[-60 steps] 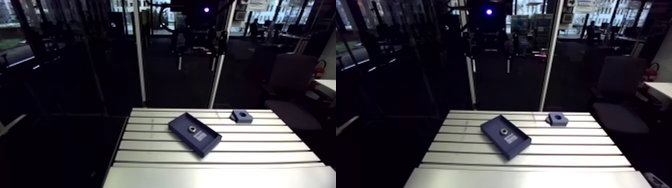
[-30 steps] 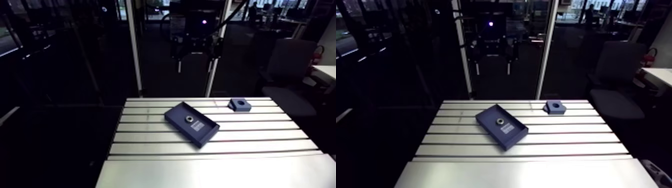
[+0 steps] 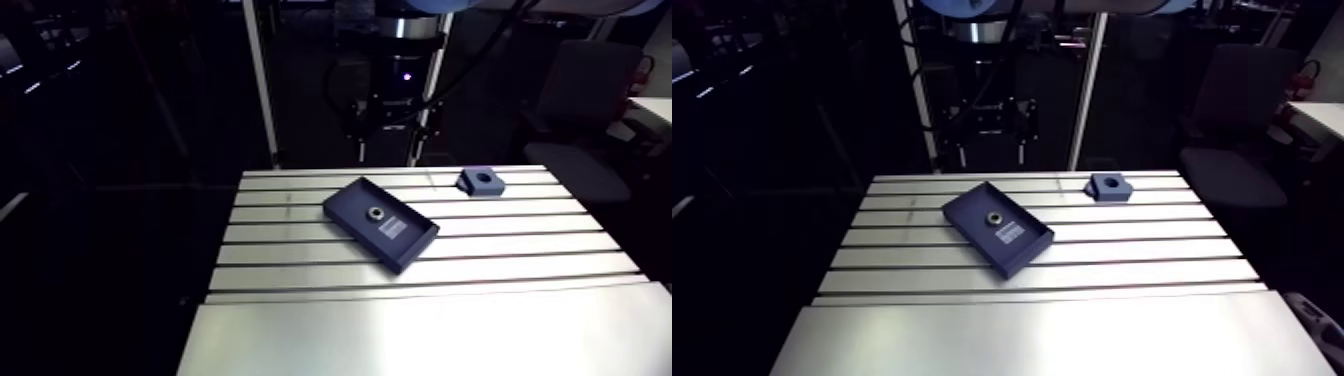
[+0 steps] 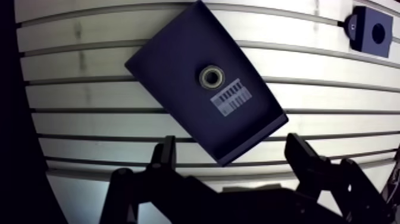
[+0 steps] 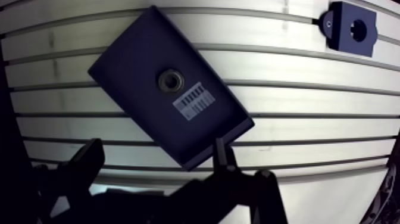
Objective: Pick up the bearing and press it into the housing until flush.
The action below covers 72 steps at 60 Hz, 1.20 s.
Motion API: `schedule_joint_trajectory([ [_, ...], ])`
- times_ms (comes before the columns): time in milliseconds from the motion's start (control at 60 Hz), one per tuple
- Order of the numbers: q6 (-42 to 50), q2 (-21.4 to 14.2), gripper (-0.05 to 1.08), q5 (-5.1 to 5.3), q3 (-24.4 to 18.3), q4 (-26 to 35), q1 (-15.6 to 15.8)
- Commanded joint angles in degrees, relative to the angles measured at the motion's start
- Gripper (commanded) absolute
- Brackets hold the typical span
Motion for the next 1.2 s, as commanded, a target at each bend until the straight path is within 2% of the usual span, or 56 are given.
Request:
schedule_joint_trajectory([
  [17, 0.01, 1.89, 0.01, -0.4, 1.54, -3.45, -0.06],
  [133, 0.0, 2.85, 0.01, -0.83, 2.08, -5.1, -0.06],
  [467, -0.09, 4.25, 0.01, -0.68, 3.67, -8.59, -0.06],
  [733, -0.18, 5.5, 0.16, -0.59, 4.99, -10.19, -0.05],
  [1200, -0.09, 7.26, 0.3, -0.5, 5.8, -12.24, 0.03],
])
